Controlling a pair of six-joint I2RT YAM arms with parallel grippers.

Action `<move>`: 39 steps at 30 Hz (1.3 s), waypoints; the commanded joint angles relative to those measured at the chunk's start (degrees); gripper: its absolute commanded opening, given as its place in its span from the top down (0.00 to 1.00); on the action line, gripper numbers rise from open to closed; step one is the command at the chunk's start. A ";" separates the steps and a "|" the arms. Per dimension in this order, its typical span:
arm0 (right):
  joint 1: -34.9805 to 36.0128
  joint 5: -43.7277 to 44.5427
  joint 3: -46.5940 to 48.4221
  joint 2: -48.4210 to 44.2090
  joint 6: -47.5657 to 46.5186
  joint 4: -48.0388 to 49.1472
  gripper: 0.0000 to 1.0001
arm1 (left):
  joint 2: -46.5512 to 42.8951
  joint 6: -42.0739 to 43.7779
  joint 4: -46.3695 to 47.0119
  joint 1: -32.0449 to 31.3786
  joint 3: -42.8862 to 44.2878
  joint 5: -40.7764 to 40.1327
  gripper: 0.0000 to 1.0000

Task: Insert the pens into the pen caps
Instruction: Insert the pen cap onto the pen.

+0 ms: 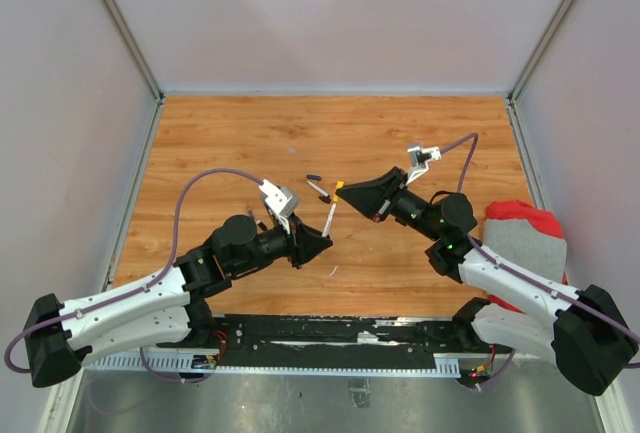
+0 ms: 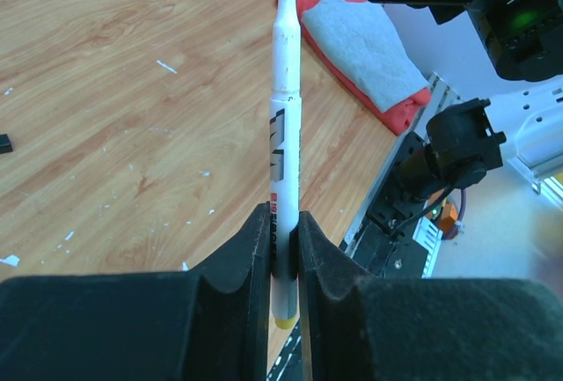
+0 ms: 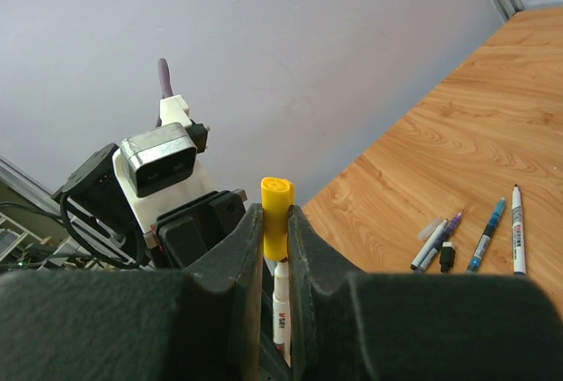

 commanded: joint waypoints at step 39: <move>8.77 5.96 -2.54 -0.88 -5.10 -2.60 0.93 | -1.15 -0.78 3.51 -0.51 1.00 -1.73 0.99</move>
